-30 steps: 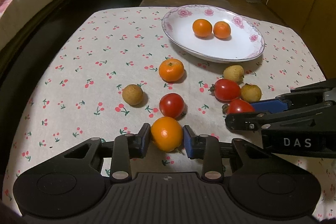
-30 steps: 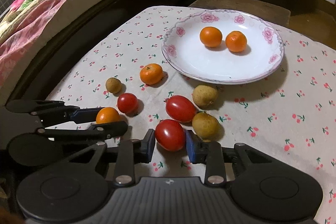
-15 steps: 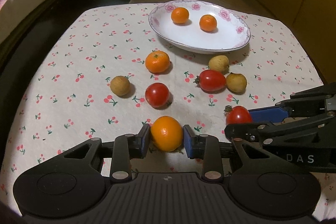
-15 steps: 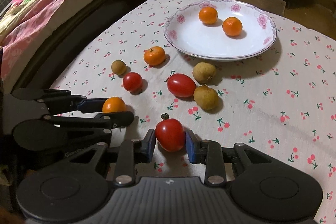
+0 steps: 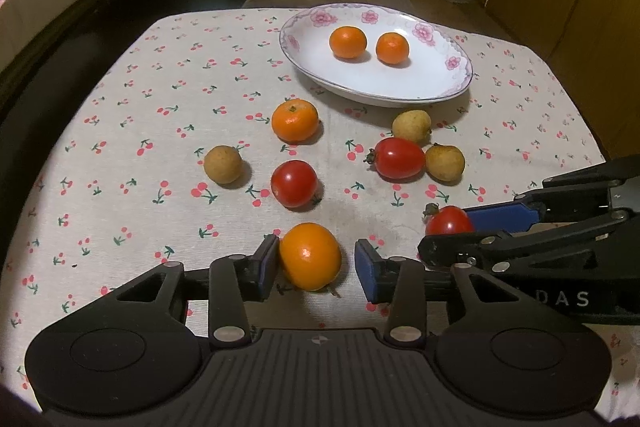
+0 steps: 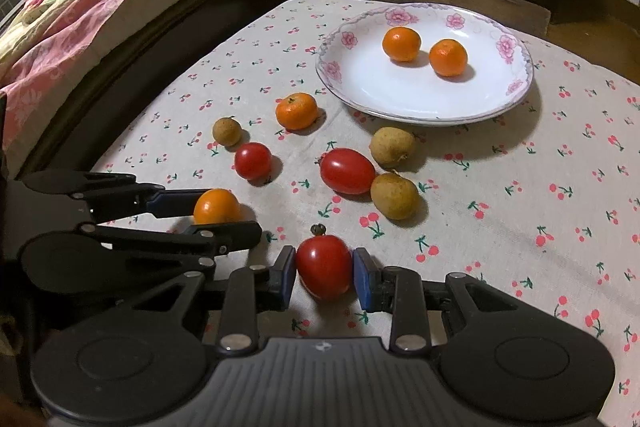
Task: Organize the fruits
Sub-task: 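Carry the tangerine and the red tomato over the white plate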
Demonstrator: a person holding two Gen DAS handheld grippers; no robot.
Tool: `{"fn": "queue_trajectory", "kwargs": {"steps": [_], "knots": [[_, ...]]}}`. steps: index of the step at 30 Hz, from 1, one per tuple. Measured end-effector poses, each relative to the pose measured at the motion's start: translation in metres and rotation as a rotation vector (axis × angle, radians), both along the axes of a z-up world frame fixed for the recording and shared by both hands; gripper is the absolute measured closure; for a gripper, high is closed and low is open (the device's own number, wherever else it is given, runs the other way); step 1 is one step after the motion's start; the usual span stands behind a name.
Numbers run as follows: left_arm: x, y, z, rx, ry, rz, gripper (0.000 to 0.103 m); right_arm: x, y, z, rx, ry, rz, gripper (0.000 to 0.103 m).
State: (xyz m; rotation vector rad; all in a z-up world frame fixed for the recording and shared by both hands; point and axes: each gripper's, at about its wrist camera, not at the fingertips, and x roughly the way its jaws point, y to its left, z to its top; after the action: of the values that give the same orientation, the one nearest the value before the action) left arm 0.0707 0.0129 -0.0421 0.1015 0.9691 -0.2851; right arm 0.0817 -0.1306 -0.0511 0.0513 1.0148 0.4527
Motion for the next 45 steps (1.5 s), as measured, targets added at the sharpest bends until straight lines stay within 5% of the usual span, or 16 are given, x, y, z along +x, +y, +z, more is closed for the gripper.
{"fn": "queue_trajectory", "kwargs": {"steps": [6, 45], "knots": [[-0.003, -0.003, 0.000, 0.022, -0.002, 0.006, 0.062, -0.002, 0.000, 0.001, -0.009, 0.007, 0.001, 0.073], [0.018, -0.022, 0.034, -0.017, -0.071, 0.027, 0.062, 0.009, -0.018, 0.028, 0.038, -0.052, -0.102, 0.073]]}}
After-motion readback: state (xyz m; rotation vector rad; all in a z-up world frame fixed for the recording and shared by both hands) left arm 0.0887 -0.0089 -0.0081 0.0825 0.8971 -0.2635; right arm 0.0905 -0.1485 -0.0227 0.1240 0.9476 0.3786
